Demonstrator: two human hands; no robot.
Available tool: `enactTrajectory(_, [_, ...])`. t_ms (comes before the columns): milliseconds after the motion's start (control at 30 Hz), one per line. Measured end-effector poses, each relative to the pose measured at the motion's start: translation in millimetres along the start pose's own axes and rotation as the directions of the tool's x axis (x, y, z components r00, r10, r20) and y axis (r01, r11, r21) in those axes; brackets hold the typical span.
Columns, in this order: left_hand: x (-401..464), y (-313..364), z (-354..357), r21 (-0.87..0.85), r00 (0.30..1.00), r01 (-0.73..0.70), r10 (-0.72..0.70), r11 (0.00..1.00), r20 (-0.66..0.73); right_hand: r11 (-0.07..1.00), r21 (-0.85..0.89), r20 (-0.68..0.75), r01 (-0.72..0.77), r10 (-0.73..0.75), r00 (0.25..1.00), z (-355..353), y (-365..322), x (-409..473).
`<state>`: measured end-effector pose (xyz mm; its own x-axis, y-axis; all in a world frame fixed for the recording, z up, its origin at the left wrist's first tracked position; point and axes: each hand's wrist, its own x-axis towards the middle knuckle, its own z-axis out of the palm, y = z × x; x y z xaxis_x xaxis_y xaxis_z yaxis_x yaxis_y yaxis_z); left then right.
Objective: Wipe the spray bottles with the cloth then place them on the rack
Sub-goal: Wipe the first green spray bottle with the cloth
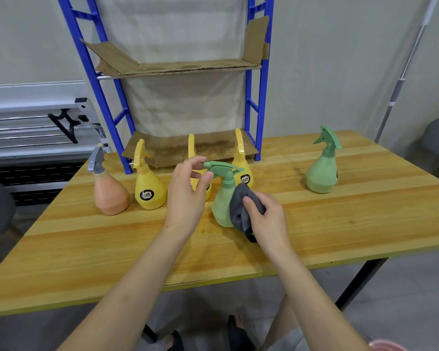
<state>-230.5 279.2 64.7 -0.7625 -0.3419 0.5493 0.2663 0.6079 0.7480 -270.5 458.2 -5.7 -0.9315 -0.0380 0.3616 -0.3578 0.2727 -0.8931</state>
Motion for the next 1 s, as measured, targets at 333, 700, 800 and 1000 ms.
enactTrajectory(333, [-40, -7, 15, -0.012, 1.000, -0.002, 0.002, 1.000, -0.014, 0.996, 0.072, -0.037, 0.046, -0.043, 0.998, -20, -22, 25])
enactTrajectory(700, [-38, -20, 26, 0.129, 0.998, 0.029, -0.035, 0.991, 0.045, 0.956, -0.224, 0.189, 0.192, -0.151, 0.970, 7, 4, 22])
enactTrajectory(800, [-34, -24, 23, 0.128, 0.997, 0.050, -0.057, 0.991, 0.053, 0.948, -0.272, 0.189, 0.164, -0.115, 0.975, 10, 16, 10])
enactTrajectory(1000, [-21, -28, 20, 0.152, 0.992, 0.062, -0.078, 0.986, 0.099, 0.999, -0.005, 0.090, 0.036, -0.035, 0.995, 17, -8, 14])
